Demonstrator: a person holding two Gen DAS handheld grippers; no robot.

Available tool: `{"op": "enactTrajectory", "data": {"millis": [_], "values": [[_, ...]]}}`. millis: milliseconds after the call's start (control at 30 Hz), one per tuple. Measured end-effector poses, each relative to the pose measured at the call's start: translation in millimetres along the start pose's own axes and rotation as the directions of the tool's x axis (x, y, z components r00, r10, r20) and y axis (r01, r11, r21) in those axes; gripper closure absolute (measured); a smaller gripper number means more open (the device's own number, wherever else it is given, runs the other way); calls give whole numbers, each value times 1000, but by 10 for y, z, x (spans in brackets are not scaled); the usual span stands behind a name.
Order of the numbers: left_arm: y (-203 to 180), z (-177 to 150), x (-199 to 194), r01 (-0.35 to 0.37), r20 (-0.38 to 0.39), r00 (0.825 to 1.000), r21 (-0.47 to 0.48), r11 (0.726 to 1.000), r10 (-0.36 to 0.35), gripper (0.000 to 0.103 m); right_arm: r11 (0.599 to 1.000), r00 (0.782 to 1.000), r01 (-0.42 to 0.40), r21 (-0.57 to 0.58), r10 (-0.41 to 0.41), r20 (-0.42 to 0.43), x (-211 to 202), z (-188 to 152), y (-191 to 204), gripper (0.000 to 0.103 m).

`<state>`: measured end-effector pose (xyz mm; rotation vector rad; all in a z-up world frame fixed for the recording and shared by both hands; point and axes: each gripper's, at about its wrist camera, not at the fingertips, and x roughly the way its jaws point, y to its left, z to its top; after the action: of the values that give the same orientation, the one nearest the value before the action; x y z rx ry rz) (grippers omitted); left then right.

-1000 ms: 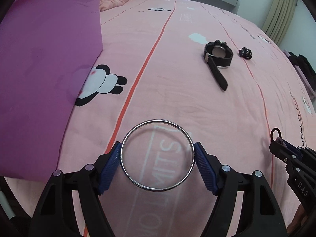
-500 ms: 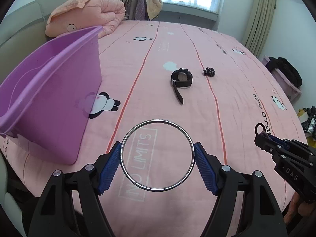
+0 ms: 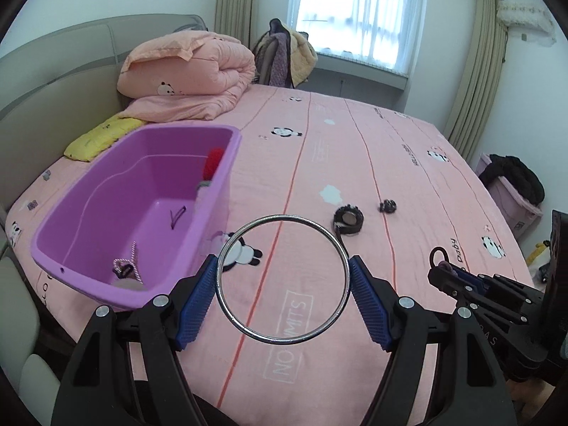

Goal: Organize jewelry
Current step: 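Grasp the steel ring with the left tool while the right tool grasps the purple-knotted hair tie, then carry the steel ring and hair tie over the purple tub, then open the left tool to drop the ring while the right tool releases the hair tie into the tub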

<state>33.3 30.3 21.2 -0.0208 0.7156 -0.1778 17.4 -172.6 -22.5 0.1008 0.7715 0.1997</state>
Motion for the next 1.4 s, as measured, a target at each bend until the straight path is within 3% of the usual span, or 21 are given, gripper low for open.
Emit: {"op": "enactTrajectory", "data": {"millis": [233,400,700,933,1067,1400], "values": [[640,280,-163,-101,48,994,-42,994,103,32,994,994,-99,-55,101,35,121,406,465,86],[1140,422,-104,-155,18,987,-84,984,157,32,979,986,-160,-123,166,34,289,713,910,86],[1774,505,91,-213,-19,977,-134,968,212,32,946,959,-285,-155,281,-50,845,1113,1669,86],[2091,401,433,-223,-90,974,-214,951,209,32,941,951,-296,-161,276,-136,1375,1244,2060,86],[2105,354,552,-236,-109,970,-199,951,218,32,936,951,-291,-196,261,-164,1566,1278,2206,86],[2211,291,718,-244,-147,966,-241,939,213,32,947,953,-264,-182,228,-197,1799,1288,2215,86]]}}
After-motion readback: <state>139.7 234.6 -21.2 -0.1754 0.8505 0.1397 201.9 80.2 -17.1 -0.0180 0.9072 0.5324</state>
